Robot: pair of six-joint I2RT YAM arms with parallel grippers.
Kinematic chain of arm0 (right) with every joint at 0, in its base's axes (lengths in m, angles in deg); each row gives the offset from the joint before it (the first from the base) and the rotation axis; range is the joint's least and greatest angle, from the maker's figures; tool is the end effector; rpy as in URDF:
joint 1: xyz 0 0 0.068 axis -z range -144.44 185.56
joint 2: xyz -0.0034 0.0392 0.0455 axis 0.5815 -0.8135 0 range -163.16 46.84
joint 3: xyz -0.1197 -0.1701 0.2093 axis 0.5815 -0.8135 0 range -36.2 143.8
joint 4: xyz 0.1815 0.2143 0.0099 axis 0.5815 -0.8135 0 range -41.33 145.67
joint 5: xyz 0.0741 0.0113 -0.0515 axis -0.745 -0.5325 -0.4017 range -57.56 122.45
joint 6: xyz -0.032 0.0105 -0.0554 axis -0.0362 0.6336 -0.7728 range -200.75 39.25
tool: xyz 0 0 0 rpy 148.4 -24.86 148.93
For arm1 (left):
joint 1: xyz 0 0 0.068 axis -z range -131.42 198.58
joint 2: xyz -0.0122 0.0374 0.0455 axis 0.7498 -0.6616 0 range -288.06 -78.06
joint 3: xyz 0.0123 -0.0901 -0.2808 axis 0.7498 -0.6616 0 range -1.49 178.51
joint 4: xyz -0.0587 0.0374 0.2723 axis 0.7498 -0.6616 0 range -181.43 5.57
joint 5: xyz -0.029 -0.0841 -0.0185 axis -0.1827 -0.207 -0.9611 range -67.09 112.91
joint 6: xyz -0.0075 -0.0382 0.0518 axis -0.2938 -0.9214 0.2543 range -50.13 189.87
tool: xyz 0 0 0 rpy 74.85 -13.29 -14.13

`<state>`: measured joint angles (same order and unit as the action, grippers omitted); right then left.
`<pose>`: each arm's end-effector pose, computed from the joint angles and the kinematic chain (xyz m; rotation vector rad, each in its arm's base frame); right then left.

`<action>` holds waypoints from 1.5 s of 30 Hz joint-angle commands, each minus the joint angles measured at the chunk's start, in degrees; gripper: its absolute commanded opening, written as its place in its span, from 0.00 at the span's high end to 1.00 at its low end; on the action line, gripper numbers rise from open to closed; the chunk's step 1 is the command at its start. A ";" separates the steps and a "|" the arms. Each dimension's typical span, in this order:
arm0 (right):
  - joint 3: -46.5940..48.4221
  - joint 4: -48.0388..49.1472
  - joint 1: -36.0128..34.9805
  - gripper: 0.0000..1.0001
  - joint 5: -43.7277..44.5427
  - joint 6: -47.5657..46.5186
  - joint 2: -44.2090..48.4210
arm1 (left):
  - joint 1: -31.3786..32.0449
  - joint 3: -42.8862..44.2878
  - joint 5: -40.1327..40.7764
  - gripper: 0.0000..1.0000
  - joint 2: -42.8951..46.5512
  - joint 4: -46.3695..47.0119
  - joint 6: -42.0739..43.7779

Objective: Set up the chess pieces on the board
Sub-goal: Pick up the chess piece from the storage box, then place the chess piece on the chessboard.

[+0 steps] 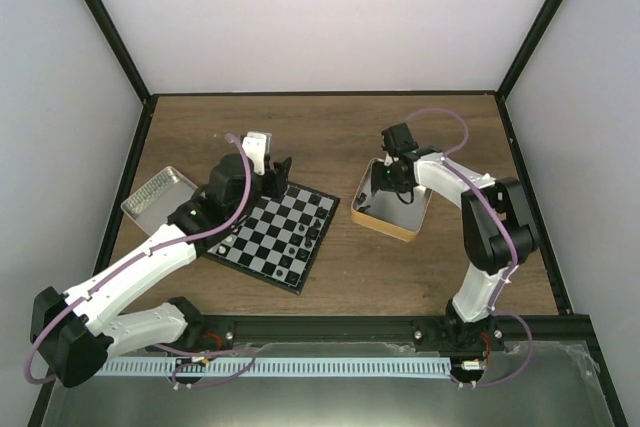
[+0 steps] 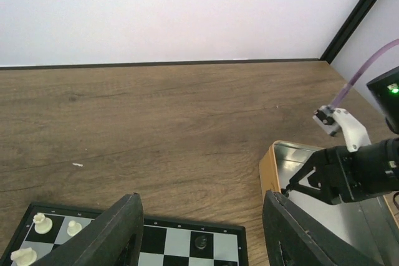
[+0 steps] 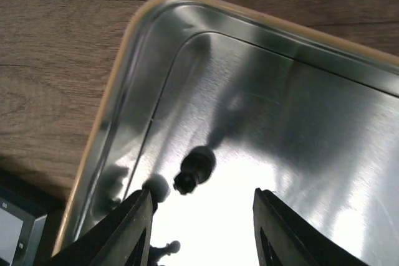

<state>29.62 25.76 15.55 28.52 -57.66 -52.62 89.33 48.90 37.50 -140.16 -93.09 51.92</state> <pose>0.3532 0.1323 0.1878 0.0512 2.7188 0.3213 0.2154 -0.1688 0.3292 0.2134 1.9279 -0.4429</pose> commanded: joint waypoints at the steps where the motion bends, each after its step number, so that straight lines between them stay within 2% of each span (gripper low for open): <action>1: 3.85 1.56 -1.36 0.55 -0.73 -0.84 -2.89 | -0.28 -0.83 0.88 0.45 0.28 1.45 0.09; 4: 4.91 1.33 -1.75 0.58 0.04 -0.61 -4.75 | -0.28 -0.93 0.83 0.45 0.00 1.55 0.24; 10: 6.40 -0.73 -2.67 0.72 3.47 -0.19 -7.51 | -0.24 -1.11 1.05 0.45 -0.39 1.68 0.52; 15: 5.89 -0.64 -2.82 0.87 4.27 -0.08 -7.75 | -0.33 -1.18 0.91 0.45 -0.48 1.85 0.56; 18: 5.84 -0.57 -3.31 0.91 7.15 0.53 -6.19 | -0.36 -1.18 0.97 0.46 -0.47 1.94 0.54; 23: 6.14 -0.99 -5.00 0.92 11.90 0.95 -1.53 | -0.39 -1.09 1.52 0.45 -0.15 1.90 0.60; 30: 8.86 -3.69 -10.42 0.91 9.87 0.53 1.55 | -0.45 -1.91 6.28 0.46 2.00 2.03 -0.79; 38: 13.31 -3.99 -19.23 0.91 3.68 0.65 -3.44 | -0.50 -5.49 12.11 0.45 7.41 4.90 -2.17; 45: 16.35 -6.84 -20.58 0.91 2.59 2.40 -9.45 | -0.54 -5.84 12.40 0.45 8.24 4.80 -2.08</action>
<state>43.44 21.82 -5.11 32.26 -56.59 -59.50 89.07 43.68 48.60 -132.40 -89.94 50.32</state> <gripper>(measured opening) 0.110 0.547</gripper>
